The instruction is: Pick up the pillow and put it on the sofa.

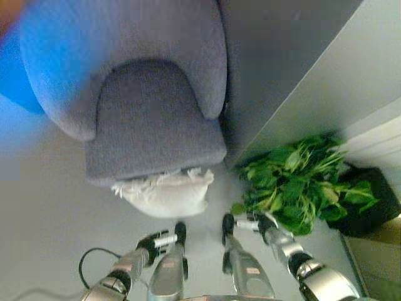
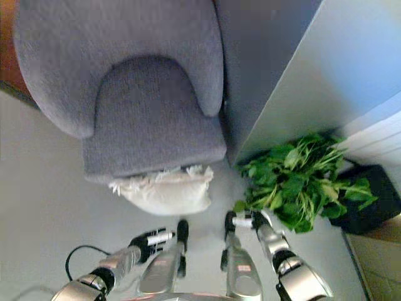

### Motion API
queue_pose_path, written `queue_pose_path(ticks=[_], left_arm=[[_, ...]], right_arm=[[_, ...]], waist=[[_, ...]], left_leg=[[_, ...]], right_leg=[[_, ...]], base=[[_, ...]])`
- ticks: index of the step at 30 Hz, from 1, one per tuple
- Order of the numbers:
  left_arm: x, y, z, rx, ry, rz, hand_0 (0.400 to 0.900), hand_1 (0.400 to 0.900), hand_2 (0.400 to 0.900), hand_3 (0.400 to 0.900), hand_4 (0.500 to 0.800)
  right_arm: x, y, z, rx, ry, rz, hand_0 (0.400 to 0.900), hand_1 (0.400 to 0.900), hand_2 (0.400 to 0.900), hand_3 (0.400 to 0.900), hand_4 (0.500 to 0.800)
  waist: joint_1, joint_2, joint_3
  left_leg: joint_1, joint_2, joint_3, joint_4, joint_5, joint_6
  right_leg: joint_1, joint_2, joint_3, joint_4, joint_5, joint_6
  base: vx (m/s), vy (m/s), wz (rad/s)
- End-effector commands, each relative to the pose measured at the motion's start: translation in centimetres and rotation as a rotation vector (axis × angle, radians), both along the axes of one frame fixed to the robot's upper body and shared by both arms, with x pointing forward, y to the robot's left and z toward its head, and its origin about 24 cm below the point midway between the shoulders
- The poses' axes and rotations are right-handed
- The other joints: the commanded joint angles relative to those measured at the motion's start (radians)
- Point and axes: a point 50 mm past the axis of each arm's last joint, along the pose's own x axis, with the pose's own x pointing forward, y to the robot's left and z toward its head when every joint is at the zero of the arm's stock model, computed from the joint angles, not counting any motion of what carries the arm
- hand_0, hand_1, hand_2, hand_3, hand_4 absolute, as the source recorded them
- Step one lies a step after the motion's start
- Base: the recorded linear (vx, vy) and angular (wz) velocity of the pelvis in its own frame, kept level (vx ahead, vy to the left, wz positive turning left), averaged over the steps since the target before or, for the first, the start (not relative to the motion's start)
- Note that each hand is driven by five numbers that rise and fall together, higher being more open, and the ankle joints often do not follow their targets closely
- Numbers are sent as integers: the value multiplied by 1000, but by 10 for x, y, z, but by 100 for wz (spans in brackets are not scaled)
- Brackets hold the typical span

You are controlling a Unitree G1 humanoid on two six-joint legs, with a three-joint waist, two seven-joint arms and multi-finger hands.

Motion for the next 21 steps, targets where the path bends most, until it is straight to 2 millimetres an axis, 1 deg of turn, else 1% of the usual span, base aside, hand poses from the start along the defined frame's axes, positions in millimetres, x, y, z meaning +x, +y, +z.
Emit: queue_pose_path(ticks=[1, 3, 4, 5, 6, 8, 14, 21], left_arm=[[-5, 4, 0, -19, -49, 5, 900, 900, 900, 900, 800], [-2, 2, 3, -16, -82, -9, 900, 900, 900, 900, 800], [2, -2, 5, -21, -99, -24, 900, 900, 900, 900, 800], [3, -4, 6, -28, -112, -30, 900, 900, 900, 900, 800], [4, -6, 8, -53, -140, -41, 900, 900, 900, 900, 800], [8, -13, 12, -83, -175, -56, 900, 900, 900, 900, 800], [14, -31, 18, -146, -241, -82, 900, 900, 900, 900, 800], [10, -48, 18, -226, -275, -105, 900, 900, 900, 900, 800]], right_arm=[[32, -3, 35, -26, -178, -16, 900, 900, 900, 900, 800], [47, 1, 53, -18, -241, -21, 900, 900, 900, 900, 800], [58, 3, 67, -11, -282, -26, 900, 900, 900, 900, 800], [62, 2, 73, -11, -301, -25, 900, 900, 900, 900, 800], [70, 0, 84, -15, -334, -16, 900, 900, 900, 900, 800], [79, -1, 101, -16, -385, -3, 900, 900, 900, 900, 800], [102, -4, 143, -45, -515, -22, 900, 900, 900, 900, 800], [121, -11, 182, -107, -607, -45, 900, 900, 900, 900, 800]], waist=[[50, 29, 65], [58, 28, 91], [66, 28, 95], [68, 30, 95], [70, 34, 95], [74, 44, 95], [84, 74, 95], [98, 123, 95]], left_leg=[[-90, -57, 8, -70, 60, 51], [-127, -60, 9, -65, 68, 50], [-163, -64, 8, -67, 78, 48], [-183, -65, 6, -66, 82, 48], [-216, -66, 5, -64, 88, 46], [-266, -68, 3, -62, 97, 42], [-395, -75, 1, -34, 113, 35], [-495, -84, -3, 3, 118, 30]], right_leg=[[-53, 32, -39, 158, -145, 45], [-92, 26, -45, 170, -135, 46], [-127, 22, -54, 170, -124, 46], [-147, 21, -56, 173, -121, 45], [-182, 19, -60, 178, -115, 45], [-232, 13, -67, 183, -107, 43], [-359, 1, -75, 215, -99, 42], [-454, -15, -73, 253, -107, 46]], base=[[-69, -13, 29], [-66, -21, 27], [-37, -4, 24], [-33, 20, 26], [-27, 39, 20], [-7, 67, 19], [6, 73, 14], [32, 79, 8]])
